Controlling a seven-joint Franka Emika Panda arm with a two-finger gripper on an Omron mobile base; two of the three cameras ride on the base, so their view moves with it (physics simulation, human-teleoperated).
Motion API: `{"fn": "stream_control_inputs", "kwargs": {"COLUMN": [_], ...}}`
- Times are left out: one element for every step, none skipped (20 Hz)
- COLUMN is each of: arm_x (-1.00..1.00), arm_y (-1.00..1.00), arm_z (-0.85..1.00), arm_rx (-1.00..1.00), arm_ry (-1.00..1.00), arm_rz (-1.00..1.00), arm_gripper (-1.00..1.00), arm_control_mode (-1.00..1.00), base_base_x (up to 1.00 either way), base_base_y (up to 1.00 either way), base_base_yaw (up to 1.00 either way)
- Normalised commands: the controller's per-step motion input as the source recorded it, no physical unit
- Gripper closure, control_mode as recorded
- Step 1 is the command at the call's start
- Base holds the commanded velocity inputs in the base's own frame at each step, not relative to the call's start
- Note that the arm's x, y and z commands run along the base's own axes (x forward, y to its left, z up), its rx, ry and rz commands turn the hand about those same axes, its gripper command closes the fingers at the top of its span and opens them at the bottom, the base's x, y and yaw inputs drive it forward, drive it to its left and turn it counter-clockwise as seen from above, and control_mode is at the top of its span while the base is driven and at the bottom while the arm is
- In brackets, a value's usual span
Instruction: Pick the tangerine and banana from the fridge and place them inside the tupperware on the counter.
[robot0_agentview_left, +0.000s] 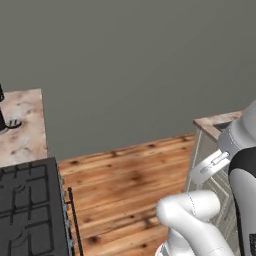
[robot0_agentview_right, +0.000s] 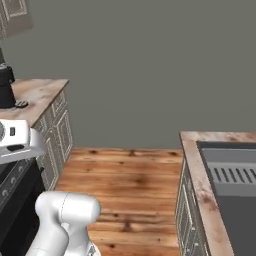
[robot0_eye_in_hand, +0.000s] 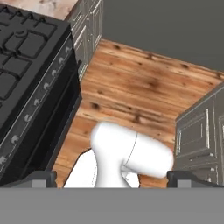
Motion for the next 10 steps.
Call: {"fn": "stream_control_inputs", "kwargs": {"arm_x": [0.0,0.0,0.0,0.0,0.0,0.0,0.0,0.0,0.0,0.0], "arm_y": [0.0,0.0,0.0,0.0,0.0,0.0,0.0,0.0,0.0,0.0], "arm_z": [0.0,0.0,0.0,0.0,0.0,0.0,0.0,0.0,0.0,0.0], "arm_rx": [0.0,0.0,0.0,0.0,0.0,0.0,0.0,0.0,0.0,0.0], "arm_ry": [0.0,0.0,0.0,0.0,0.0,0.0,0.0,0.0,0.0,0.0], "arm_rz": [0.0,0.0,0.0,0.0,0.0,0.0,0.0,0.0,0.0,0.0], "arm_gripper": [-1.0,-1.0,-1.0,-1.0,-1.0,-1.0,-1.0,-1.0,-1.0,-1.0], "arm_control_mode": [1.0,1.0,1.0,1.0,1.0,1.0,1.0,1.0,1.0,1.0], "base_base_x": [1.0,1.0,1.0,1.0,1.0,1.0,1.0,1.0,1.0,1.0], "base_base_y": [0.0,0.0,0.0,0.0,0.0,0.0,0.0,0.0,0.0,0.03], "base_base_yaw": [-0.29,-0.31,-0.34,-0.35,-0.39,-0.49,-0.53,-0.6,-0.62,-0.65]}}
